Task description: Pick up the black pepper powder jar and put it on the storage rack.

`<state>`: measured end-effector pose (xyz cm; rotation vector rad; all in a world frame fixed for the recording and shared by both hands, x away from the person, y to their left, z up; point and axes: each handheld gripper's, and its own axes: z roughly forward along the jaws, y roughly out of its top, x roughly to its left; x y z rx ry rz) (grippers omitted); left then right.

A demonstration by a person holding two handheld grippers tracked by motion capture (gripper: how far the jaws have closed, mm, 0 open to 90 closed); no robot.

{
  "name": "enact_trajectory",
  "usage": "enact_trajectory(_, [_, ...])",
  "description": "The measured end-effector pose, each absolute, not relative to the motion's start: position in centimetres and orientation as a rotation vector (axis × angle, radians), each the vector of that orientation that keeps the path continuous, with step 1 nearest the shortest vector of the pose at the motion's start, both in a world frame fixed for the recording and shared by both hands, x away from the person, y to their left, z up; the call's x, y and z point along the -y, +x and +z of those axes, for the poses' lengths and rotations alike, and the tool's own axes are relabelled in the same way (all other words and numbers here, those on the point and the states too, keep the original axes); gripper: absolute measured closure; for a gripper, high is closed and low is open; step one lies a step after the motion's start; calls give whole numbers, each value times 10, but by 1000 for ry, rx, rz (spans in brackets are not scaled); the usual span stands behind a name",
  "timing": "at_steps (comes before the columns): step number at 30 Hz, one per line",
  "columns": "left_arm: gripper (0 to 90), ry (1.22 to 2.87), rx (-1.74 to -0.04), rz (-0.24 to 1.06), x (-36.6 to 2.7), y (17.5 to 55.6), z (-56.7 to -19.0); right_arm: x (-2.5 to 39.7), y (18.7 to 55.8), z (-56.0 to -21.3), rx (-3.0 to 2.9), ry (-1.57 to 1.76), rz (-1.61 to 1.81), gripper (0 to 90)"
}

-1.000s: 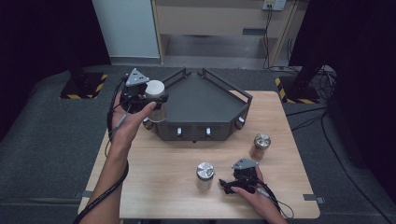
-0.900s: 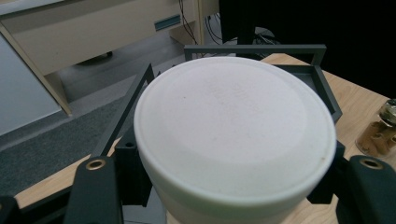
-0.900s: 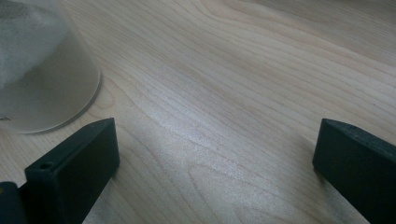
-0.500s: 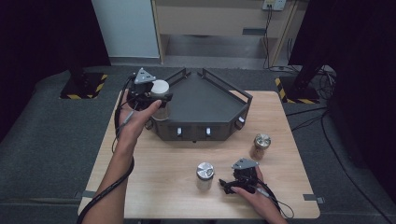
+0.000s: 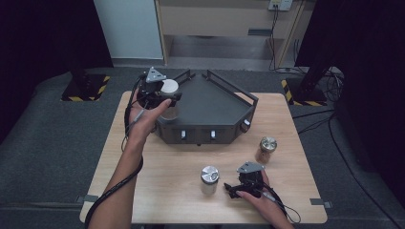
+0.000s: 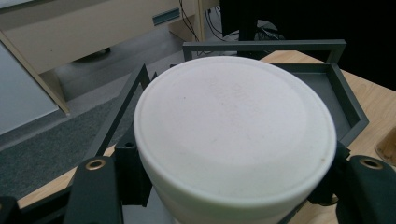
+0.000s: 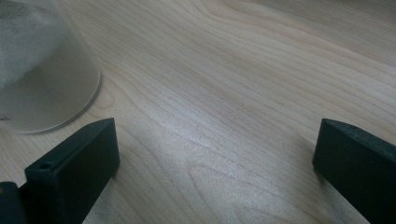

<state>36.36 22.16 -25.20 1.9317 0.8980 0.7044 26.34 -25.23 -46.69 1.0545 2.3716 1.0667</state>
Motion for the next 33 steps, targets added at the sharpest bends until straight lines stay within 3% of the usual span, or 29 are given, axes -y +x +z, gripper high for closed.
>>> enact_trajectory(33, [326, 1947, -924, 696, -221, 380, -268, 252, 263, -467, -2372, 1056, 1067, 5])
